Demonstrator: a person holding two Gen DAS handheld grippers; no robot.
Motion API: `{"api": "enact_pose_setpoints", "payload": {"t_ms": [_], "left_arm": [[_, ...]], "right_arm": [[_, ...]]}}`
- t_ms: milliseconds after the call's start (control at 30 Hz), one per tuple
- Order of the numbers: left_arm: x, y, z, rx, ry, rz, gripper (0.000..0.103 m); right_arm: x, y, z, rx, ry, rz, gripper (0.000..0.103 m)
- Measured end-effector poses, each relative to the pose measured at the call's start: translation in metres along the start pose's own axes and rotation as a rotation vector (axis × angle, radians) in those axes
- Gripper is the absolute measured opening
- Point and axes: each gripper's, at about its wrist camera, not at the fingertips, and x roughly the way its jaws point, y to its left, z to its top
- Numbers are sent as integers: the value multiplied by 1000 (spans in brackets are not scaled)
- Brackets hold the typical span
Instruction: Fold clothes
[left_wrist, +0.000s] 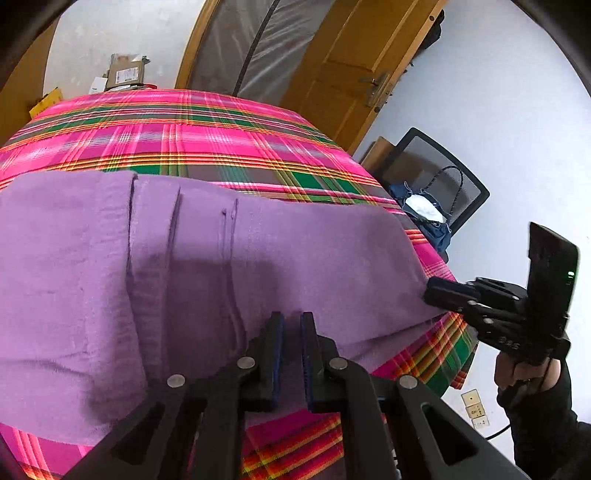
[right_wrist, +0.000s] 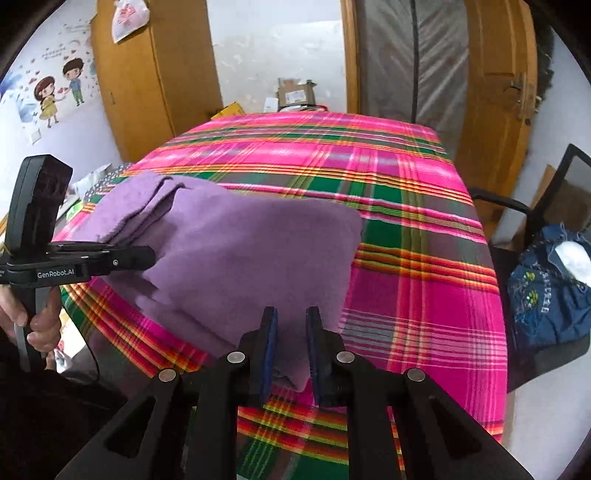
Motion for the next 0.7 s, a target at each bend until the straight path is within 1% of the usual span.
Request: {"api": "enact_pose_setpoints", "payload": {"t_ms": [100, 133, 233, 267, 400, 467, 500, 567, 633, 700], "left_arm": [[-5, 1, -2, -6, -5, -3, 9], [-5, 1, -3, -6, -6, -3, 9], [-4, 1, -3, -10, -5, -5, 9], [-3, 1, -3, -11, -6, -5, 9], [-3, 0, -3, -11, -10, -7, 9], [-4, 1, -3, -12, -12, -9, 9], [-4, 2, -4, -12, -12, -11, 9], [-6, 2, -3, -14, -11, -12, 9], [-9, 3, -2, -21, -19, -13, 9], [-16, 3, 0, -20, -46, -12, 9]], "right_arm": [[-4, -4, 7, 54, -35, 27, 15], [-6, -5, 14, 72, -67, 27, 15], [-5, -5, 34, 123, -144, 10, 20], [-2, -5, 39, 131, -150, 9, 22], [25, 1, 59, 140, -140, 25, 22], [47, -2, 65, 157, -97, -2, 22], [59, -7, 67, 179, -61, -7, 20], [66, -10, 69, 214, -64, 2, 20], [62, -7, 71, 214, -65, -12, 20], [53, -4, 70, 218, -85, -4, 21]]}}
